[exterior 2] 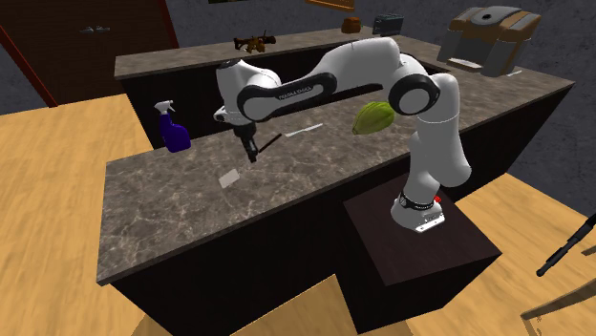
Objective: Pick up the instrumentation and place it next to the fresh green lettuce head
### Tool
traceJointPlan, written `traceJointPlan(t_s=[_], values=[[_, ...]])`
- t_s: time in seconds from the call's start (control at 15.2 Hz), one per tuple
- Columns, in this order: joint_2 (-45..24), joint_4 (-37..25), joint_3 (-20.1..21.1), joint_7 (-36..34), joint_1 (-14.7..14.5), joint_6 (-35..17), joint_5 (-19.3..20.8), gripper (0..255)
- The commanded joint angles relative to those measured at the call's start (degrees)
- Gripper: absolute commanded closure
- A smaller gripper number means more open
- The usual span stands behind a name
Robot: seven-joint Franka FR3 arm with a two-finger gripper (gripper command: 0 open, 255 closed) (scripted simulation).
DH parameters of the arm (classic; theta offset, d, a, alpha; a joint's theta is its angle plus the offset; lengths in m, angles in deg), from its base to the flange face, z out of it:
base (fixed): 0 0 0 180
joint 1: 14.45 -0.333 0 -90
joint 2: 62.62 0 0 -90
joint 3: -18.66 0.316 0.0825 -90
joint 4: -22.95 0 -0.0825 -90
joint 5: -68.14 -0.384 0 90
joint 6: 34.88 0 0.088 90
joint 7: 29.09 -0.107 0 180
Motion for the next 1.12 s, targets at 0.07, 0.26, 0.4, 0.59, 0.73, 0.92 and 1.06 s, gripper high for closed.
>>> traceJointPlan(t_s=[0.07,0.26,0.4,0.59,0.73,0.92,1.06], values=[[0.1,-2.0,-0.1,0.1,0.1,2.2,0.0,255],[0.2,-4.2,-0.1,0.1,0.2,4.5,0.1,255],[0.2,-5.8,-0.1,0.1,0.3,6.0,0.1,255],[0.0,-8.4,-0.2,0.2,0.4,8.4,0.0,255],[-0.2,-10.3,-0.2,0.2,0.6,10.1,0.0,255],[-0.7,-13.3,-0.2,0.2,0.8,12.6,-0.1,255],[-1.1,-15.5,-0.2,0.3,1.0,14.4,-0.2,255]])
